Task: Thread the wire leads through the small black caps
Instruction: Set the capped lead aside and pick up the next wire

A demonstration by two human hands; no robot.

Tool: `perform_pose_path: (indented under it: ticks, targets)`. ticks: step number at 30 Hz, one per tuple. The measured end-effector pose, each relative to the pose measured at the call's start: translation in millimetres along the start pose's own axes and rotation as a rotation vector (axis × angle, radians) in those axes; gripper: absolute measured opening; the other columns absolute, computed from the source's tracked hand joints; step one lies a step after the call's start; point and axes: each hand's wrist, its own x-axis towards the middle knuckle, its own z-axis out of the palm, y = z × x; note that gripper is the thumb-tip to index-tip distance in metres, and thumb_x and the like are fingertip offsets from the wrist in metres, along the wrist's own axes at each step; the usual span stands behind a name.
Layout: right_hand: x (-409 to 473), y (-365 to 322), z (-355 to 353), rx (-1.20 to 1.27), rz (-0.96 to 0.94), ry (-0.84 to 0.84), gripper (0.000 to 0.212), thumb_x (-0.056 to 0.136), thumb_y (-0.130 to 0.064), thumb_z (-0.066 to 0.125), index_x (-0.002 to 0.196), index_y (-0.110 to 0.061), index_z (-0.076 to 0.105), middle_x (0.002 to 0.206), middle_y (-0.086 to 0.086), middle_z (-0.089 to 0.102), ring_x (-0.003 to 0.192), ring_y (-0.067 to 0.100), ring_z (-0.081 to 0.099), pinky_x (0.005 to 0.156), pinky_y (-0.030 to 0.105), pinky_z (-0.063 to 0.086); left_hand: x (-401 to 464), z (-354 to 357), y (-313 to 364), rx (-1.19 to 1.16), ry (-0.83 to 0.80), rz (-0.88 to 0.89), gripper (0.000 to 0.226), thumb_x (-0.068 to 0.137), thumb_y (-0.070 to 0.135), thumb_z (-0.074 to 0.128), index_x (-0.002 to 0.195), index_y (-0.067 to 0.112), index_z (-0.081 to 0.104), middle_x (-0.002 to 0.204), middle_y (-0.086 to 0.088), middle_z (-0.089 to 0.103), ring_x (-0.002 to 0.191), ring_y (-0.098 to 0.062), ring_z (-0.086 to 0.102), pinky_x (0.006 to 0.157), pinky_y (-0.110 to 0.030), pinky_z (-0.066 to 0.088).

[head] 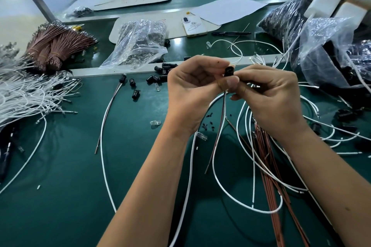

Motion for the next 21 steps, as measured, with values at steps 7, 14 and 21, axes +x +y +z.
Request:
perform_pose_path:
  ticks: [7,14,21]
  targets:
    - [0.8,-0.9,-1.4,-0.072,0.021,-0.043,0.007,0.091,-0.011,0.079,0.097,-0.009,0.08,0.076,0.006,0.07,0.059,0.014,0.064,0.05,0.024,0.053,0.8,0.0,-3.8,-0.011,0.07,-0.052,0.029,0.073,-0.021,0.074,0.092,0.0,0.069,0.081,-0.01,0.075,0.077,-0.018,0.072,0.076,-0.03,0.059]
    - [-1.4,1.4,-0.5,0.014,0.251,-0.025,0.015,0.093,-0.015,0.075,0.079,-0.01,0.072,0.05,0.004,0.055,0.039,0.014,0.044,0.04,0.023,0.035,0.7,-0.6,-8.8,0.071,0.09,-0.209,0.018,0.087,-0.004,0.072,0.104,-0.001,0.072,0.091,-0.02,0.074,0.089,-0.025,0.072,0.084,-0.032,0.057]
    - [-1.3,-0.3,2.1,0.13,0.377,-0.028,0.015,0.092,-0.007,0.073,0.077,-0.007,0.072,0.049,0.007,0.052,0.036,0.015,0.039,0.036,0.018,0.029,1.0,-2.2,-4.6,0.085,0.122,-0.253,0.007,0.091,-0.006,0.066,0.098,-0.006,0.068,0.084,-0.017,0.073,0.076,-0.021,0.07,0.072,-0.027,0.057]
